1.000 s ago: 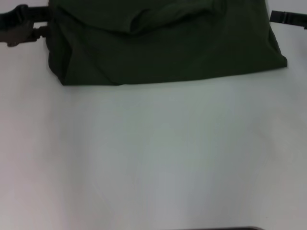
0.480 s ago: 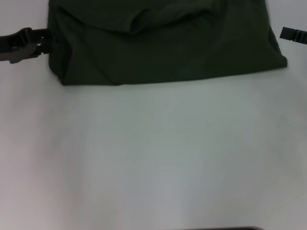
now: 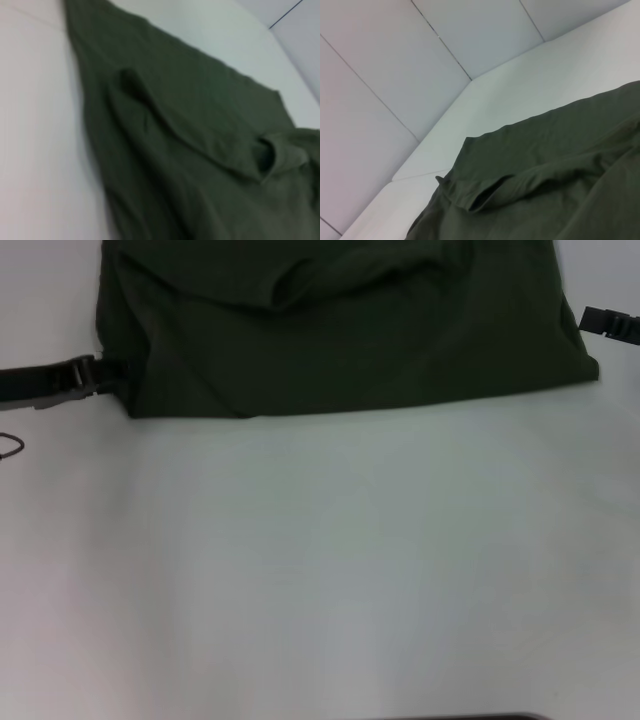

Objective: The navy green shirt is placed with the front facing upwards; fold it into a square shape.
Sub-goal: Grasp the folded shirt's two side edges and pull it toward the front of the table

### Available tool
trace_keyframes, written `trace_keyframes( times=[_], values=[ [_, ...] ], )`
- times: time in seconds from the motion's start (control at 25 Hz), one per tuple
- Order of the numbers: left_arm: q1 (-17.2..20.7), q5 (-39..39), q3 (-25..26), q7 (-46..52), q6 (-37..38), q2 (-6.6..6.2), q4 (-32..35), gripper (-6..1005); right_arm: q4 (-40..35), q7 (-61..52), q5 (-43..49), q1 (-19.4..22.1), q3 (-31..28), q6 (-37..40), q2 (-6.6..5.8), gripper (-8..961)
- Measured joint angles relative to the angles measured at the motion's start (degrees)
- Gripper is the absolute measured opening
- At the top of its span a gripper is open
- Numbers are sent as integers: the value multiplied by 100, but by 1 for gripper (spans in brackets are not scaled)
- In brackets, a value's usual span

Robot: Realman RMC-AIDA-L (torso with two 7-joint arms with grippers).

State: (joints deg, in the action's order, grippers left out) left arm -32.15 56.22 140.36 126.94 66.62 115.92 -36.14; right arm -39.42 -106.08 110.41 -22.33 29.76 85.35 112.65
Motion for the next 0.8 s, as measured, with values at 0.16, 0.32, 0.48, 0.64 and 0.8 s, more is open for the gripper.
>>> trace_keyframes(
  times=[0.16,0.32,0.48,0.64,0.8],
  values=[
    [-5,-6,-219,-33,-253,75,56,640,2,1,-2,1,-8,-19,1,672],
    [-56,-9,-304,-36,-338,113,93,641,8,3,11,28,-33,-20,8,671],
    [-87,-13,-425,-22,-470,145,101,641,28,5,15,71,-116,-19,19,671],
    [-121,-15,-539,0,-593,152,176,640,82,7,7,96,-153,-18,19,670],
    [-165,-15,-580,-13,-611,171,246,640,84,8,5,115,-161,-3,19,670]
  ],
)
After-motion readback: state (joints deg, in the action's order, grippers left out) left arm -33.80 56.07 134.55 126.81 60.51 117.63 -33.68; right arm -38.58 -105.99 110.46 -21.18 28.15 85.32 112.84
